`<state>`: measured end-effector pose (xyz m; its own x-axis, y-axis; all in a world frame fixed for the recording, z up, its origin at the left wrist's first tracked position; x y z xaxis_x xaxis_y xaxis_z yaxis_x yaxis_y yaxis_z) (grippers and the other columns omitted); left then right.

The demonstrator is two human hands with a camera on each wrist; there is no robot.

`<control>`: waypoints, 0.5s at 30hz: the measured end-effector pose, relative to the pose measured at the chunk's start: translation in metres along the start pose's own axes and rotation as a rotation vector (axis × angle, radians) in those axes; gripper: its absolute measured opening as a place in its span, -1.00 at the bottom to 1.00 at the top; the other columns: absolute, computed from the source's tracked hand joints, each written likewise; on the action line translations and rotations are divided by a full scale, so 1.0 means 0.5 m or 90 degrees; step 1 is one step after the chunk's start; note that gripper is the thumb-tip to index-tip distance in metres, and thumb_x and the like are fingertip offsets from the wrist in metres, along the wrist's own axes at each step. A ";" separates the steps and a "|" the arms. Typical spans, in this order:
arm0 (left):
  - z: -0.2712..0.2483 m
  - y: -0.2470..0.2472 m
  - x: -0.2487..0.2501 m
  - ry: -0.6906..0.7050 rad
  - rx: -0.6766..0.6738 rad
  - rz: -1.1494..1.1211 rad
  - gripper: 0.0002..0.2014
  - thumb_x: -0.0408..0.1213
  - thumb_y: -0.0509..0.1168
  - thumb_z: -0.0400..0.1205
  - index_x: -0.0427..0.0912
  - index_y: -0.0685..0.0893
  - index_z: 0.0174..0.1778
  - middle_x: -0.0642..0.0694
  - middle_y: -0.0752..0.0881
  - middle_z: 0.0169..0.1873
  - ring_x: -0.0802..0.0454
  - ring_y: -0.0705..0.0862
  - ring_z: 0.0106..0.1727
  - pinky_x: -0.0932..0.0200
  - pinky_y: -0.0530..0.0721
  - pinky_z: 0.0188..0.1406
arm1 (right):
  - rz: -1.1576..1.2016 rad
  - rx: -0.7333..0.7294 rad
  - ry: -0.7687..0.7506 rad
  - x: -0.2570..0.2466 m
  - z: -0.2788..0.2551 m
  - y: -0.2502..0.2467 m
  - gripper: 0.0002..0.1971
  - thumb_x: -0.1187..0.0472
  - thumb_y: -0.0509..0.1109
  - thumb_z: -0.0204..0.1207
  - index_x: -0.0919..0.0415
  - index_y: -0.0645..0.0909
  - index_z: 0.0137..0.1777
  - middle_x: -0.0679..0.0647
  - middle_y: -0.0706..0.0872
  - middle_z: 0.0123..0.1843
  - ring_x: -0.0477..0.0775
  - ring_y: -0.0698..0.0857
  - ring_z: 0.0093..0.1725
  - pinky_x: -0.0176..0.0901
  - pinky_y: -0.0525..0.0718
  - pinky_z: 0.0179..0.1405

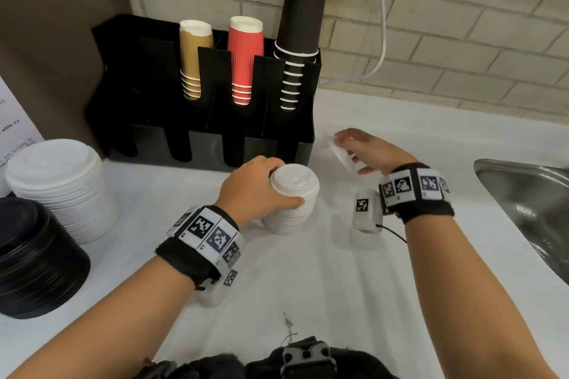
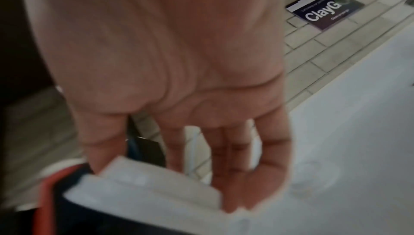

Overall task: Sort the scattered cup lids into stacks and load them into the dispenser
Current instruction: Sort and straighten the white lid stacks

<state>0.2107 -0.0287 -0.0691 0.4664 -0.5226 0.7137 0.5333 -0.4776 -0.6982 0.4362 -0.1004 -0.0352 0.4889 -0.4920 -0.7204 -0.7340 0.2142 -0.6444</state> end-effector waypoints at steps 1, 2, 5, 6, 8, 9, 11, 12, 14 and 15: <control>0.000 0.002 0.001 0.000 0.003 -0.006 -0.38 0.12 0.59 0.28 0.06 0.63 0.24 0.06 0.64 0.12 0.04 0.63 0.15 -0.04 0.66 0.15 | 0.032 -0.002 -0.055 -0.015 -0.018 0.012 -0.76 -0.11 0.28 0.60 -0.24 0.54 0.24 -0.04 0.61 0.13 -0.13 0.59 0.00 -0.22 0.59 -0.14; -0.001 0.004 0.003 0.001 0.007 -0.017 -0.38 0.08 0.60 0.28 0.04 0.63 0.24 0.03 0.64 0.11 0.03 0.63 0.14 -0.03 0.65 0.15 | 0.057 -0.005 -0.110 -0.029 -0.035 0.027 -0.76 -0.06 0.32 0.59 -0.26 0.57 0.24 -0.05 0.63 0.14 -0.16 0.59 0.03 -0.28 0.58 -0.12; -0.006 0.011 0.006 0.007 0.027 -0.053 -0.40 0.00 0.61 0.28 -0.02 0.62 0.22 0.02 0.65 0.04 0.02 0.64 0.09 0.03 0.65 0.09 | 0.004 -0.017 -0.260 -0.063 -0.072 0.070 -0.67 0.10 0.48 0.51 -0.19 0.62 0.25 -0.10 0.67 0.15 -0.18 0.61 0.05 -0.53 0.51 -0.08; -0.007 0.013 0.007 0.009 0.033 -0.062 -0.36 -0.02 0.61 0.28 -0.03 0.59 0.27 0.04 0.65 0.03 0.04 0.65 0.08 0.06 0.66 0.07 | -0.028 -0.020 -0.293 -0.069 -0.079 0.082 -0.64 0.13 0.51 0.48 -0.14 0.63 0.27 -0.09 0.67 0.17 -0.16 0.60 0.07 -0.56 0.50 -0.08; -0.009 0.016 0.007 0.007 0.037 -0.089 -0.14 -0.04 0.62 0.29 -0.07 0.40 0.49 0.10 0.63 0.03 0.08 0.64 0.07 0.14 0.64 0.03 | -0.054 -0.022 -0.320 -0.076 -0.086 0.097 -0.61 0.18 0.54 0.45 -0.04 0.65 0.29 -0.13 0.68 0.18 -0.20 0.59 0.06 -0.58 0.49 -0.11; -0.010 0.018 0.007 0.006 0.038 -0.103 -0.03 -0.06 0.62 0.29 -0.07 0.26 0.58 0.11 0.62 0.02 0.09 0.64 0.06 0.18 0.63 -0.01 | -0.052 -0.024 -0.331 -0.079 -0.088 0.102 -0.60 0.21 0.55 0.44 0.00 0.66 0.28 -0.20 0.67 0.14 -0.29 0.58 0.04 -0.60 0.49 -0.13; -0.011 0.019 0.004 0.008 0.043 -0.121 0.11 -0.09 0.62 0.29 -0.06 0.06 0.65 0.12 0.62 -0.04 0.11 0.66 0.00 0.20 0.65 -0.07 | -0.050 -0.024 -0.356 -0.084 -0.090 0.108 -0.61 0.25 0.57 0.41 0.07 0.69 0.24 -0.34 0.64 0.02 -0.47 0.56 -0.01 -0.63 0.48 -0.15; -0.012 0.019 0.004 0.011 0.045 -0.124 0.14 -0.10 0.62 0.29 -0.04 0.00 0.66 0.15 0.62 -0.07 0.14 0.66 -0.03 0.22 0.66 -0.09 | -0.056 -0.022 -0.366 -0.087 -0.091 0.111 -0.61 0.26 0.58 0.39 0.08 0.70 0.23 -0.38 0.62 -0.03 -0.52 0.55 -0.02 -0.64 0.47 -0.15; -0.013 0.020 0.004 0.015 0.048 -0.122 0.17 -0.12 0.62 0.29 -0.02 -0.05 0.67 0.17 0.63 -0.12 0.17 0.68 -0.05 0.22 0.69 -0.11 | -0.082 -0.015 -0.386 -0.095 -0.092 0.113 -0.60 0.26 0.60 0.36 0.08 0.71 0.21 -0.41 0.60 -0.08 -0.55 0.53 -0.03 -0.65 0.45 -0.16; -0.013 0.020 0.005 0.014 0.049 -0.121 0.18 -0.12 0.62 0.29 -0.02 -0.06 0.67 0.15 0.65 -0.11 0.13 0.69 -0.04 0.16 0.71 -0.08 | -0.097 -0.014 -0.393 -0.099 -0.093 0.115 -0.59 0.26 0.61 0.34 0.07 0.71 0.21 -0.42 0.60 -0.09 -0.54 0.52 -0.04 -0.66 0.44 -0.16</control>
<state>0.2125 -0.0394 -0.0749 0.3370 -0.4447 0.8299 0.6623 -0.5145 -0.5447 0.3479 -0.1029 -0.0248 0.7652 0.0630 -0.6407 -0.6414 0.1599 -0.7503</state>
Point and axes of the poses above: each hand's wrist, its own z-axis towards the middle knuckle, its own y-axis out of the palm, x = y × z, the point moved 4 cm from there along z, towards the middle knuckle
